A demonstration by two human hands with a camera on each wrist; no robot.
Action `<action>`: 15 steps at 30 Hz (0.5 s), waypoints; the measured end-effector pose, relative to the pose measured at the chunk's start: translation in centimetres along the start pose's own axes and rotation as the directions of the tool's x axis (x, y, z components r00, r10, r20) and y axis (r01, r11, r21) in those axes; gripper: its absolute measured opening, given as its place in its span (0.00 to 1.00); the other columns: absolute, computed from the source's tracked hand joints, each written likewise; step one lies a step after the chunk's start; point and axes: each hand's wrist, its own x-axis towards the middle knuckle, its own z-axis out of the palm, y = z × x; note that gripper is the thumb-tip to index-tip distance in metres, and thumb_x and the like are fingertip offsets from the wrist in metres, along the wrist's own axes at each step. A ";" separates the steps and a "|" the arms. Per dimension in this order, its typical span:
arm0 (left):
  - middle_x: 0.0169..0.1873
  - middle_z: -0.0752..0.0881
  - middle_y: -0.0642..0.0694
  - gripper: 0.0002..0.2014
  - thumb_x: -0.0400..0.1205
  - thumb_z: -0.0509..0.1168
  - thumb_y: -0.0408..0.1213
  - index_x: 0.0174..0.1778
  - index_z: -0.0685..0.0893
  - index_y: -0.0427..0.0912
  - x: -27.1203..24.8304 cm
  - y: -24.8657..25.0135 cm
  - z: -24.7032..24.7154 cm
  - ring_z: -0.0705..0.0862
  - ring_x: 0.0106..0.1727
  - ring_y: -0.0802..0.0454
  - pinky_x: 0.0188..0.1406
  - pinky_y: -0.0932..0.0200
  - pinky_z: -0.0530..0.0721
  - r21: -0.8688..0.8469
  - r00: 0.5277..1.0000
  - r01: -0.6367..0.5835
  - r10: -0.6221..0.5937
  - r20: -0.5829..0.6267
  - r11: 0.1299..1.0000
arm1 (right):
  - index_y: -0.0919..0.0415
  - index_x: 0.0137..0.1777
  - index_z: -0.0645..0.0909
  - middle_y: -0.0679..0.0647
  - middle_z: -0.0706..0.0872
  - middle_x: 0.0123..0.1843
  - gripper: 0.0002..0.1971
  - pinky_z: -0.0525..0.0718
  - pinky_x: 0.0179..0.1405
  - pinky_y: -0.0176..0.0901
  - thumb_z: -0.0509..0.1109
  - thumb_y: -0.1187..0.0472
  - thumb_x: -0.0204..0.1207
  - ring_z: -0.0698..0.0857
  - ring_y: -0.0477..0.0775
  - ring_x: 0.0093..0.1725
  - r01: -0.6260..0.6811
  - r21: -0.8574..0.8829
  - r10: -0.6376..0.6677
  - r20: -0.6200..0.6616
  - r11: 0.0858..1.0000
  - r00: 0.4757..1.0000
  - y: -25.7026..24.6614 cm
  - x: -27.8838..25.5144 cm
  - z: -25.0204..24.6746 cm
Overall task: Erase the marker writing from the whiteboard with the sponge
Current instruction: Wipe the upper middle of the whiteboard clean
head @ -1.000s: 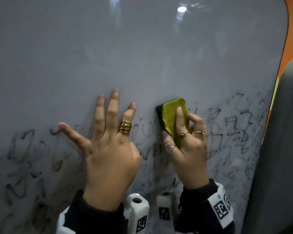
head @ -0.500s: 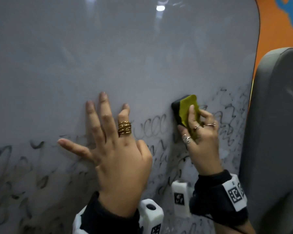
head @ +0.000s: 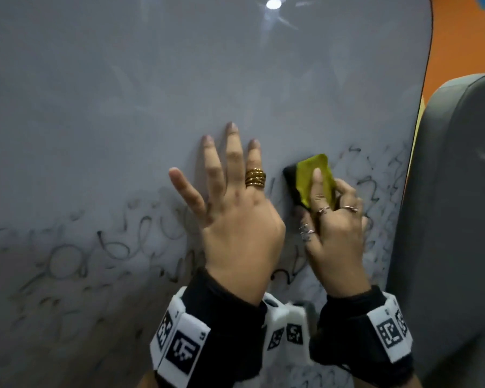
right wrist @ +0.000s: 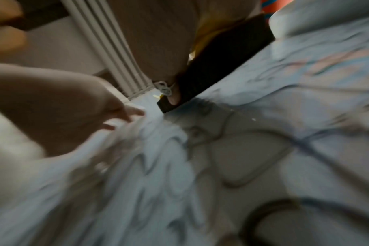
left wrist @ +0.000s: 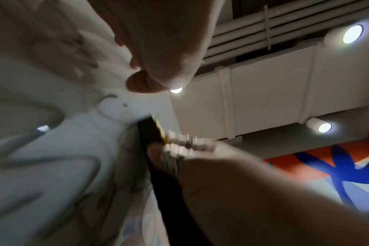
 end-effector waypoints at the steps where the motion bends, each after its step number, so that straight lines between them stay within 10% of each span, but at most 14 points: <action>1: 0.80 0.64 0.43 0.33 0.71 0.56 0.37 0.76 0.73 0.49 0.1 0.2 0.3 0.59 0.80 0.39 0.70 0.27 0.30 0.001 1.000 0.010 -0.010 -0.023 1.000 | 0.53 0.78 0.65 0.66 0.73 0.67 0.31 0.71 0.50 0.55 0.58 0.50 0.74 0.70 0.63 0.62 0.076 -0.005 -0.076 0.000 0.997 0.997 -0.5 -0.2 -0.2; 5: 0.80 0.64 0.45 0.30 0.74 0.61 0.39 0.76 0.72 0.52 0.1 0.1 1.4 0.59 0.80 0.39 0.67 0.29 0.31 0.006 0.994 0.000 0.001 -0.110 1.000 | 0.52 0.78 0.65 0.64 0.71 0.70 0.31 0.65 0.49 0.51 0.59 0.52 0.72 0.69 0.62 0.61 0.208 -0.033 -0.209 -0.011 0.977 0.978 0.8 0.4 0.0; 11: 0.82 0.58 0.41 0.29 0.77 0.62 0.47 0.76 0.68 0.48 0.2 2.3 2.5 0.52 0.82 0.36 0.66 0.24 0.34 0.023 0.988 0.116 -0.113 -0.105 0.993 | 0.62 0.77 0.67 0.74 0.75 0.65 0.31 0.77 0.56 0.67 0.56 0.48 0.76 0.75 0.76 0.61 -0.147 0.029 0.149 -0.090 0.989 0.985 9.2 4.7 1.5; 15: 0.82 0.58 0.39 0.31 0.76 0.62 0.43 0.77 0.68 0.44 0.1 5.1 3.4 0.51 0.82 0.37 0.67 0.23 0.34 -0.017 0.976 0.159 -0.160 -0.149 0.987 | 0.67 0.74 0.71 0.74 0.76 0.59 0.31 0.78 0.53 0.61 0.59 0.50 0.75 0.77 0.75 0.54 -0.080 0.098 0.095 -0.154 0.992 0.984 8.2 4.4 2.0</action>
